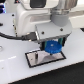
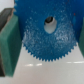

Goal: Insert the blue gear onto the right peg, followed by the red gear

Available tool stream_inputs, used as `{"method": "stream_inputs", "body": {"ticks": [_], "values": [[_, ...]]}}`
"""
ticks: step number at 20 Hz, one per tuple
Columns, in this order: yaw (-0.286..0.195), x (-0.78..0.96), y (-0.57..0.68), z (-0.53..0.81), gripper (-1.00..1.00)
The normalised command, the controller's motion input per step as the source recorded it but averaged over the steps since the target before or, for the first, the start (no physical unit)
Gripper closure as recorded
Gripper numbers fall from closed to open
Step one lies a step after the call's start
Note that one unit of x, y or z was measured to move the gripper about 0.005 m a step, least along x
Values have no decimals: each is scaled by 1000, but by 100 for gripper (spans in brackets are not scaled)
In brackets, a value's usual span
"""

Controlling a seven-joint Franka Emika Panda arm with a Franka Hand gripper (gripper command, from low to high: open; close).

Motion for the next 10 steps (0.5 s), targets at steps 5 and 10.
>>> {"method": "stream_inputs", "body": {"ticks": [5, 10], "values": [[0, 34, -36, -157, 100], [0, 114, 2, -13, 100]]}}
